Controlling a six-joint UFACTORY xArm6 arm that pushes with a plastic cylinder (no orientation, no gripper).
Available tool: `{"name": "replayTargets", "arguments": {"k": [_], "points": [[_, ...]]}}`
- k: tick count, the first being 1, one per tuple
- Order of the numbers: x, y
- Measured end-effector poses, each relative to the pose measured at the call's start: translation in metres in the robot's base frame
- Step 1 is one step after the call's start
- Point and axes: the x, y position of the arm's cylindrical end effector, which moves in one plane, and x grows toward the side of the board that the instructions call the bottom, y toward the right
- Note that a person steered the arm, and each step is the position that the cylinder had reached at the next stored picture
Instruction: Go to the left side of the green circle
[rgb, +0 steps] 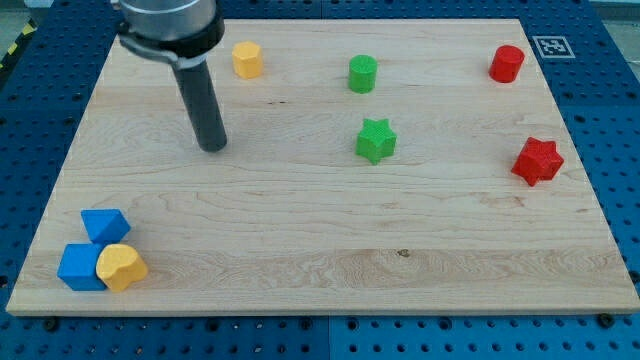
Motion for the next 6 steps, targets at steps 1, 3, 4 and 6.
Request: {"name": "replayTargets", "arguments": {"k": [1,3,4,6], "points": [[-0.004,0.000],[-0.037,0.088],[-0.059,0.120],[-0.127,0.132]]}}
